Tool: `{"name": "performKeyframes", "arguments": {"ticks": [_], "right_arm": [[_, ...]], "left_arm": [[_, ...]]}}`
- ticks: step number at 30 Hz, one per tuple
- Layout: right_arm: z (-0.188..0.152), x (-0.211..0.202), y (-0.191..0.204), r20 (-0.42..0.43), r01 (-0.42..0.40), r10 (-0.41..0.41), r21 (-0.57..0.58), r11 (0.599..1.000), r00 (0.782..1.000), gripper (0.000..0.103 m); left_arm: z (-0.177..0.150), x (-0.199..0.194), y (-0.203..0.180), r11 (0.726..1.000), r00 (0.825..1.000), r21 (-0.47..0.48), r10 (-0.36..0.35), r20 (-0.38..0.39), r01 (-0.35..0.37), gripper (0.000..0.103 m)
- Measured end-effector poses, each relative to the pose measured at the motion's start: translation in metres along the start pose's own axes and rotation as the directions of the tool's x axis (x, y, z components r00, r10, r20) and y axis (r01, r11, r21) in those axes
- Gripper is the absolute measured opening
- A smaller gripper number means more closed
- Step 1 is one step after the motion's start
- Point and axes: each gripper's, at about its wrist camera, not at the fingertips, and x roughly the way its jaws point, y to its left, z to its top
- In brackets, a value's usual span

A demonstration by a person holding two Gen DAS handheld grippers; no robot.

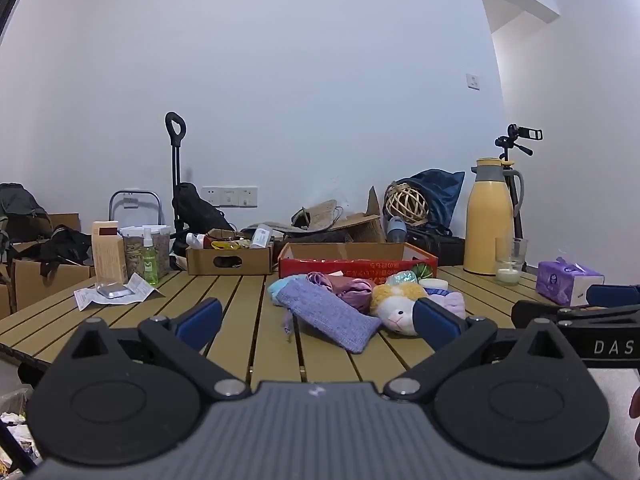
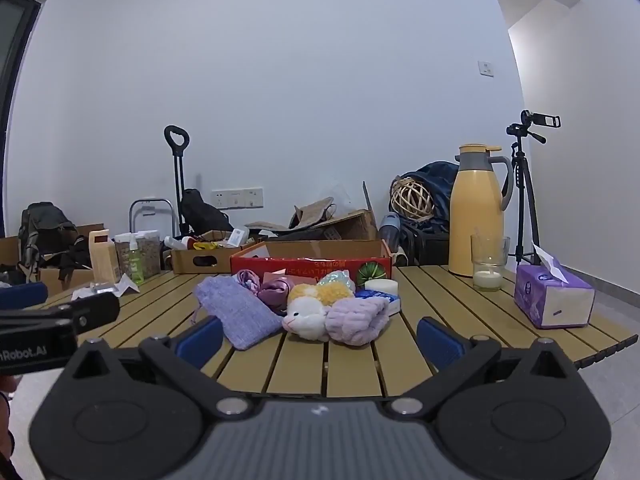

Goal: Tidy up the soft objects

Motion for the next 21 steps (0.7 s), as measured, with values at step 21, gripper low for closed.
{"name": "performKeyframes", "arguments": {"ticks": [21], "right_arm": [[0.0058, -0.0001, -0.0006, -0.002, 0.007, -0.007, -0.026, 1.000, 1.000, 0.103]], "left_arm": [[-0.0032, -0.0009, 0.0099, 1.000, 1.000, -0.014, 0.016, -0.009, -0.016, 0.103]]}}
